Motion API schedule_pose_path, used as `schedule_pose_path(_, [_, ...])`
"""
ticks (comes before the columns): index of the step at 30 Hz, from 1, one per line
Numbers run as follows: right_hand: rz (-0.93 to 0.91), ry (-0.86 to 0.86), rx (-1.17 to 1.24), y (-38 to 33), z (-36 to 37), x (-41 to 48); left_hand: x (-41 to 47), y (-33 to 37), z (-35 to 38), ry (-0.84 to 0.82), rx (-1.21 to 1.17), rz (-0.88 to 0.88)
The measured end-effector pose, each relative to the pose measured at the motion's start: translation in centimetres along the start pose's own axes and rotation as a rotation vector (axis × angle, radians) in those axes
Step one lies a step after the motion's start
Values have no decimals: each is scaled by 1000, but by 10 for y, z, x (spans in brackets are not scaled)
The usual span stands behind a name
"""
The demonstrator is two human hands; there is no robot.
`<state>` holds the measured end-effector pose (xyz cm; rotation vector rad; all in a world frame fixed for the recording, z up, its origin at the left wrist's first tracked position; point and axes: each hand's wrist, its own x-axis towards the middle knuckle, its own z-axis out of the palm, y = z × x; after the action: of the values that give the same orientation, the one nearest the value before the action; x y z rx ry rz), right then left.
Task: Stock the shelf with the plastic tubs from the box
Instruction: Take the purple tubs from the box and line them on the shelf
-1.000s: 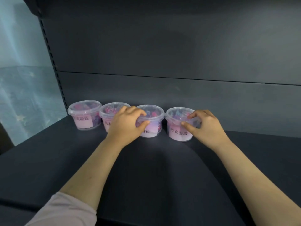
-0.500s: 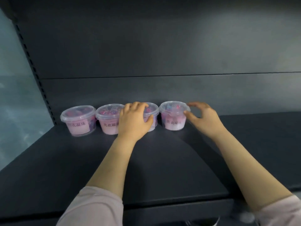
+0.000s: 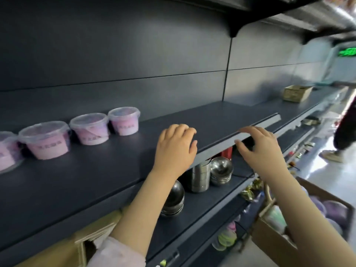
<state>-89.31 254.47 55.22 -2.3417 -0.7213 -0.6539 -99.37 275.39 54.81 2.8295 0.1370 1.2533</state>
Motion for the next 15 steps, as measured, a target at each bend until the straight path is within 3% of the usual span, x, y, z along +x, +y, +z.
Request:
schedule_pose_path(10, [284, 72, -53, 161, -99, -77, 15, 169, 80, -114, -206, 160])
schedule_pose_path(15, [409, 64, -40, 263, -128, -121, 1, 263, 140, -224, -279, 134])
